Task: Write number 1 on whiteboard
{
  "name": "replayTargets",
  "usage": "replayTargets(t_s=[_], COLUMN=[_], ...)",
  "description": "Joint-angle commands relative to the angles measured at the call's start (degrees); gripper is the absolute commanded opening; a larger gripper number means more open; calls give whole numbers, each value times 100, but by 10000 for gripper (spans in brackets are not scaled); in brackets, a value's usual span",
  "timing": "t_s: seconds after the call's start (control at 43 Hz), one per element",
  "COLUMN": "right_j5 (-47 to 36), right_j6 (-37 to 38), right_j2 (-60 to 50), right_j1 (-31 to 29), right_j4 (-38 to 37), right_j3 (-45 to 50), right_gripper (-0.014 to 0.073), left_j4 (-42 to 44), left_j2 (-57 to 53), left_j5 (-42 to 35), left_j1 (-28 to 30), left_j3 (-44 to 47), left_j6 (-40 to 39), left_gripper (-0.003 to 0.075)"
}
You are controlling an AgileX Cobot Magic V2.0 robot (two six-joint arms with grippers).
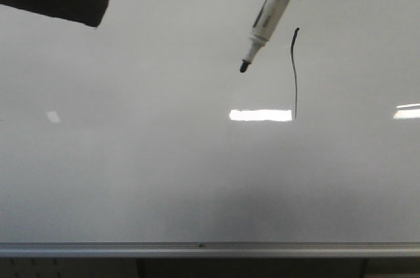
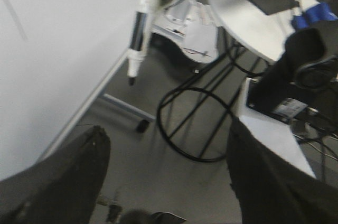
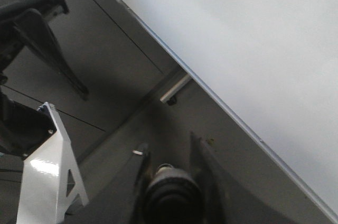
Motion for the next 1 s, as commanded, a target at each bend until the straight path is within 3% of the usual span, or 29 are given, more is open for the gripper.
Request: replayTargets(t_s=[0.0,0.116,0.279,0.837,0.977], right_j5=[109,315,572,847,847], right_j6=[-243,-411,-424,-521,-521], right_j2=[-165,-165,-165,-165,-165], right_j1=[-12,-12,-12,-12,-12], right_j4=[670,962,1128,1421,1421], right_j3=[-205,-205,-205,-205,-205], right_gripper=[-109,-109,-109,-109,-109], left_j4=[-237,-237,-237,-237,-237], left_j2=[174,432,717,1373,1373], left_j5=[-677,-629,4,234,234], left_j1=[-89,-417,-891,-1411,-1411], left_j3=[-453,-708,-965,-1488,-1488], left_j6=[-6,-6,-6,-6,-6], left_gripper=[475,475,475,472,388])
